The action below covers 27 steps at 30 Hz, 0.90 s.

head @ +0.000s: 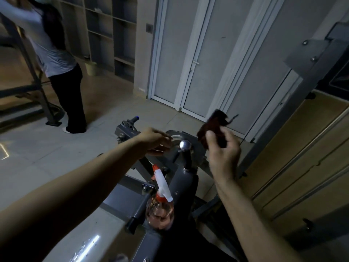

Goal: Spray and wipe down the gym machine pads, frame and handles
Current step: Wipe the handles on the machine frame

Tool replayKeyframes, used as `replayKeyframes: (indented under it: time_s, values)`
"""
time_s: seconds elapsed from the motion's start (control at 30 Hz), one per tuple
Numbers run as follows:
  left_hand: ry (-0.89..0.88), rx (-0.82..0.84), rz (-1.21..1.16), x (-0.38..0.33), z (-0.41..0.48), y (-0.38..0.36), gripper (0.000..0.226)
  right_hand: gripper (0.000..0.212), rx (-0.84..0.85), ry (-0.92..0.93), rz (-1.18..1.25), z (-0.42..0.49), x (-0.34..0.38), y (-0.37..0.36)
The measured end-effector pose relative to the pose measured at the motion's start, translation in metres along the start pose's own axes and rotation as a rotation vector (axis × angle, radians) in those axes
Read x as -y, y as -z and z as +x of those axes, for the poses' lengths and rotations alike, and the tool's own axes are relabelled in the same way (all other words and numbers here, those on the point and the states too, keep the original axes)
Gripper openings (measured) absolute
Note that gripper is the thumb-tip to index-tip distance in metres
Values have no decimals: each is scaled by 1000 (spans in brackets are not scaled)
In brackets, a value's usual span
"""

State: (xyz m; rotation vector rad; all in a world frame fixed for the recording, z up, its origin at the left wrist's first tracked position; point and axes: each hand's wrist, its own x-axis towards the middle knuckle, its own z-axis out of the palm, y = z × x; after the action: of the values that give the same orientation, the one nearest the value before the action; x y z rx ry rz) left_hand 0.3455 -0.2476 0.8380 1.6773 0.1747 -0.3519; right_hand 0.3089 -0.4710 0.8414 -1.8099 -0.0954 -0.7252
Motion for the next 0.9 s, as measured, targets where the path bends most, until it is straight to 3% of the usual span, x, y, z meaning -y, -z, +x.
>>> replayKeyframes:
  time_s: [0.1, 0.17, 0.3, 0.43, 0.67, 0.8, 0.9]
  values:
    - [5, -36, -17, 7, -1, -11, 15, 30, 356, 538, -408, -3, -36, -28]
    - [7, -54, -19, 10, -4, -12, 11, 32, 576, 595, -529, -3, -58, -41]
    - [31, -79, -68, 18, -1, -4, 11, 30, 484, 620, -478, 3, -72, -58]
    - [11, -57, -63, 15, -5, 0, 15, 28, 405, 434, -358, 6, -60, -73]
    - [4, -9, 82, -2, -23, -11, 11, 27, 456, -185, 47, 16, -35, -61]
    - [-23, 10, 242, -14, -31, -14, 24, 36, 44, -612, 223, 11, -44, -35]
    - [-67, -23, 335, -18, -26, -18, 29, 44, -104, -647, 320, -10, -53, -16]
